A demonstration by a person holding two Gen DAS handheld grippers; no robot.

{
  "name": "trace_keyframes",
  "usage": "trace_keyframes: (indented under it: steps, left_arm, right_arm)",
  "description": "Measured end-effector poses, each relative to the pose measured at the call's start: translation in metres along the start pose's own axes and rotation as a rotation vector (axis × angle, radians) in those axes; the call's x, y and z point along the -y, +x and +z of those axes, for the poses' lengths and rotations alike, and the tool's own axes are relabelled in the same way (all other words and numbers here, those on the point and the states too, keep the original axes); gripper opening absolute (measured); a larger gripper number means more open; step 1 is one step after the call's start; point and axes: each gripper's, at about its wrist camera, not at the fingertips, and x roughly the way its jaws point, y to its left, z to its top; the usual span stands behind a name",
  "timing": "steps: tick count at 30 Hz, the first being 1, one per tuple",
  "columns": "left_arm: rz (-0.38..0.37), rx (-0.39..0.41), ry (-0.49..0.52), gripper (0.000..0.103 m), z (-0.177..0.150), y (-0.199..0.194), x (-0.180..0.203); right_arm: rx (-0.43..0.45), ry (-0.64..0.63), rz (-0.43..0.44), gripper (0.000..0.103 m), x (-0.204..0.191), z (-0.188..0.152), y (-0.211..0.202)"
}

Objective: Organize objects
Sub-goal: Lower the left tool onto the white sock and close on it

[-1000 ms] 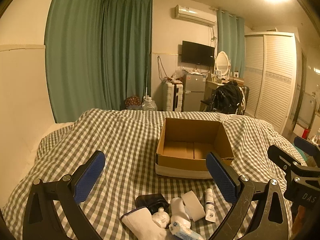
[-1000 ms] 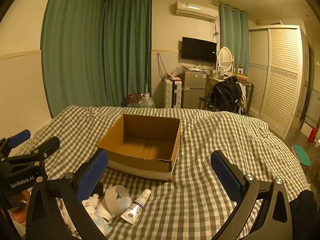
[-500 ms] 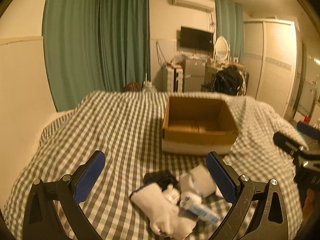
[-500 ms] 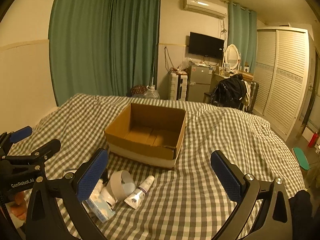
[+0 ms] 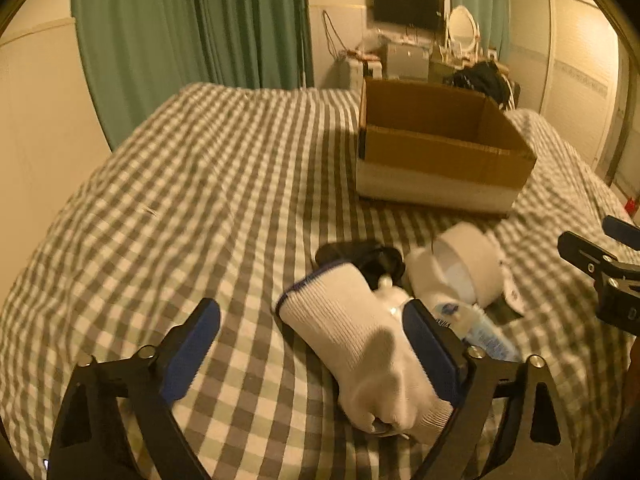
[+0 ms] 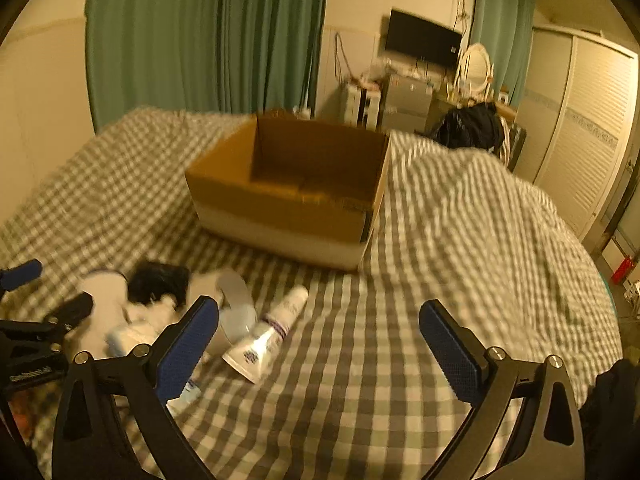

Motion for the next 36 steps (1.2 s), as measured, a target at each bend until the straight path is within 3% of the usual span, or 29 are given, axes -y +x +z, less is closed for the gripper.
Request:
trace_keyframes:
  steps: [3, 10, 14, 15, 17, 24, 28, 31, 36]
  left_arm:
    - [-0.023, -0.030, 0.005, 0.087, 0.000, 0.011, 0.004]
    - [-0.080, -0.099, -0.049, 0.085, 0.010, 0.036, -0.001]
    - [-0.082, -0.151, -0.081, 0.061, 0.013, 0.054, -0.006]
    - [-0.087, -0.151, -0.085, 0.048, 0.013, 0.053, -0.007]
    - [-0.106, -0.150, -0.079, 0.037, 0.013, 0.051, -0.007]
    - [-0.125, -0.099, -0.077, 0.026, 0.014, 0.030, -0.009]
    - [-0.137, -0.069, -0.090, 0.023, 0.016, 0.018, -0.018]
    - [-0.157, -0.051, -0.099, 0.020, 0.017, 0.011, -0.023]
    - [-0.176, -0.023, -0.091, 0.015, 0.020, 0.001, -0.023]
  right_arm:
    - [-0.043, 0.016, 0.015, 0.096, 0.004, -0.004, 0.016]
    - [-0.055, 0.018, 0.052, 0.095, 0.003, -0.004, 0.023]
    - [-0.044, -0.031, 0.058, 0.094, -0.012, -0.002, 0.022]
    - [-0.043, -0.046, 0.058, 0.094, -0.016, -0.001, 0.021]
    - [-0.041, -0.072, 0.060, 0.091, -0.022, -0.001, 0.021]
    - [-0.054, -0.155, 0.094, 0.083, -0.052, 0.003, 0.026]
    - [-0.075, -0.197, 0.123, 0.074, -0.069, 0.008, 0.037]
    - [-0.099, -0.219, 0.133, 0.073, -0.080, 0.009, 0.050]
    - [-0.154, -0.206, 0.170, 0.059, -0.083, 0.004, 0.070]
